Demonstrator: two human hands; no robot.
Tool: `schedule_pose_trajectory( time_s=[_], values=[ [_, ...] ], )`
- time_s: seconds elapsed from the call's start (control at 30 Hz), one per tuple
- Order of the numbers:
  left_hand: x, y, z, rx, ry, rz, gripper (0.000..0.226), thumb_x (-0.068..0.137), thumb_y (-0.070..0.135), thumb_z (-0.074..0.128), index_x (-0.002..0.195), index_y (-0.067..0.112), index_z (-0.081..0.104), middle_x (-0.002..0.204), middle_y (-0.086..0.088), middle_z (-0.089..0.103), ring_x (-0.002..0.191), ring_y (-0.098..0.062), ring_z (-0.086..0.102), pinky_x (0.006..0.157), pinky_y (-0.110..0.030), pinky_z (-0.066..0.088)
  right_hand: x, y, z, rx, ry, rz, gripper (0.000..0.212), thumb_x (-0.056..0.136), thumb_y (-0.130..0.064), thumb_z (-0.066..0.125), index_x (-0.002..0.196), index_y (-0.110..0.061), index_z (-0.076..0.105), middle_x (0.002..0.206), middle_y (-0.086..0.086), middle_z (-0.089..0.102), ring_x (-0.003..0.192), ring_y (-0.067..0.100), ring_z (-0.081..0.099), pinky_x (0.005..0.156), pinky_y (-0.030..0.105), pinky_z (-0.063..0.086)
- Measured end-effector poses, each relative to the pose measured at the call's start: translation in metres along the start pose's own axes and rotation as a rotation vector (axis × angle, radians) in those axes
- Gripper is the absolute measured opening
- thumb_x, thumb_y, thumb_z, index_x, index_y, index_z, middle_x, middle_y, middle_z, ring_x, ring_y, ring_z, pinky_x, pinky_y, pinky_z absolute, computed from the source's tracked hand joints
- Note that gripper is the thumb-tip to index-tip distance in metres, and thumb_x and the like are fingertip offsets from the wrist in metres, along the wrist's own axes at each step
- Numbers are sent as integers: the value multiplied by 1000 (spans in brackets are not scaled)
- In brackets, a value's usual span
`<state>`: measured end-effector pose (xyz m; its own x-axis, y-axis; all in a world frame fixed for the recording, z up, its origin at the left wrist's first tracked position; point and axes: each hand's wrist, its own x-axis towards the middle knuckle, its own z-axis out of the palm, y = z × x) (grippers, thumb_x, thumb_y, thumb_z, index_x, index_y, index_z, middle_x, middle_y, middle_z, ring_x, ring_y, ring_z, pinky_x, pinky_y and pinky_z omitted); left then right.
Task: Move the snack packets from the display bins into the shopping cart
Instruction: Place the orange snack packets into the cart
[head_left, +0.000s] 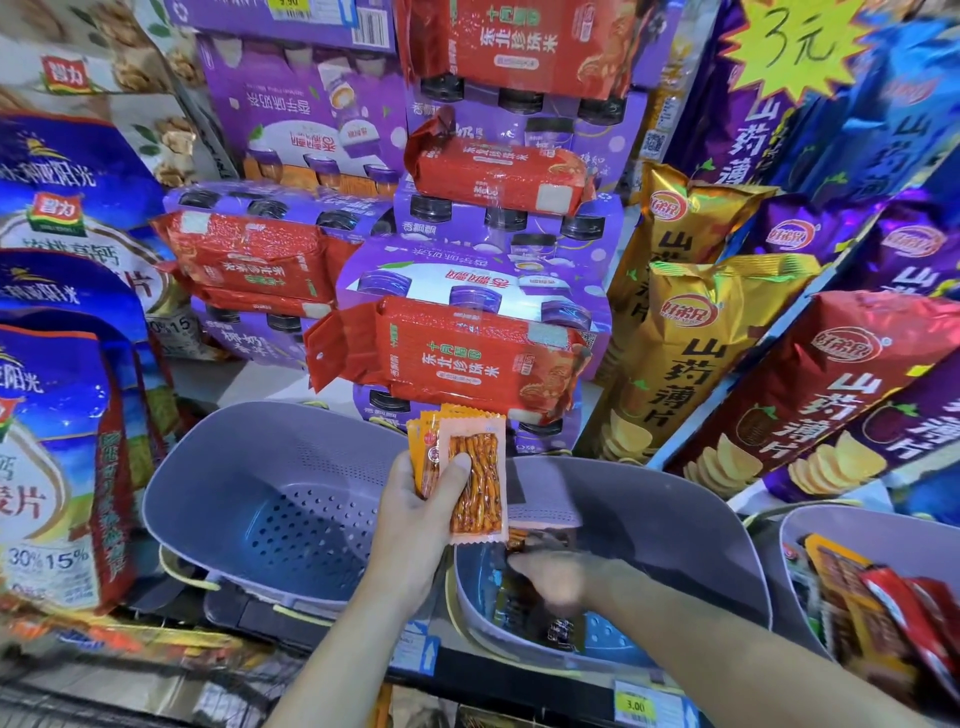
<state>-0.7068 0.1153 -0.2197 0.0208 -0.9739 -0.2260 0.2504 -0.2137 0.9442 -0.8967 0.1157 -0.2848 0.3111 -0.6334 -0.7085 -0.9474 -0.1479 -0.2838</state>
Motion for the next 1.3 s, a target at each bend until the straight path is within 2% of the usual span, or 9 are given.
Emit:
schedule_pose_trajectory(
  time_s=[0.07,0.33,0.53,0.7,0.77,0.93,1.1,1.17,1.3],
  values=[
    [0,1,0,4,-7,0,46,75,62,79,112,36,68,113,1,81,104,-20,79,82,-35,65,-3,0,0,59,48,-13,43,105,-16,54,147,-8,51,145,18,56,133,36,54,108,41,43],
    [-1,2,1,-6,5,2,33,79,58,79,106,41,70,114,-1,81,106,-22,78,90,-45,62,7,16,4,88,-48,90,44,98,-15,63,141,-11,55,137,16,61,125,36,59,102,44,49],
    [-3,4,2,-17,6,7,31,80,55,78,106,40,70,113,-1,81,104,-21,79,79,-32,65,8,18,2,-9,-193,119,47,97,-6,53,144,-10,49,141,13,54,125,31,55,101,40,48],
    [-2,4,2,-35,7,7,39,79,55,80,110,36,69,113,-1,81,104,-21,79,77,-28,64,0,20,-9,-35,-212,62,43,89,-27,76,126,-12,58,124,9,61,97,23,56,80,37,47],
    [-3,4,2,-34,2,3,40,76,59,80,109,38,70,113,-1,81,104,-21,79,78,-28,64,-8,24,-16,22,-174,37,49,85,-33,82,122,-11,59,118,8,62,95,24,56,82,37,48],
    [-4,7,2,-30,-5,0,36,74,59,80,106,44,70,114,1,81,104,-19,79,77,-28,64,-44,40,-43,599,-10,-50,42,81,-33,85,116,-17,69,115,-1,76,109,19,71,101,39,53],
    [-6,8,4,-4,6,4,32,79,55,79,107,43,70,114,2,81,105,-19,78,78,-30,65,-76,42,-58,1393,119,-329,54,78,-22,91,125,-6,67,127,24,69,119,39,67,99,48,56],
    [-6,9,4,13,-4,4,31,82,54,79,109,43,69,116,2,80,107,-20,78,85,-38,64,-82,30,-66,1551,152,-438,51,81,-21,89,126,-10,68,132,27,65,123,43,64,98,49,56],
    [-9,14,8,5,-48,-15,39,82,53,79,116,39,68,120,3,79,110,-21,77,90,-46,63,-77,-4,-74,1590,267,-465,44,83,-22,87,124,-16,70,131,21,68,121,39,67,94,49,58]
  ],
)
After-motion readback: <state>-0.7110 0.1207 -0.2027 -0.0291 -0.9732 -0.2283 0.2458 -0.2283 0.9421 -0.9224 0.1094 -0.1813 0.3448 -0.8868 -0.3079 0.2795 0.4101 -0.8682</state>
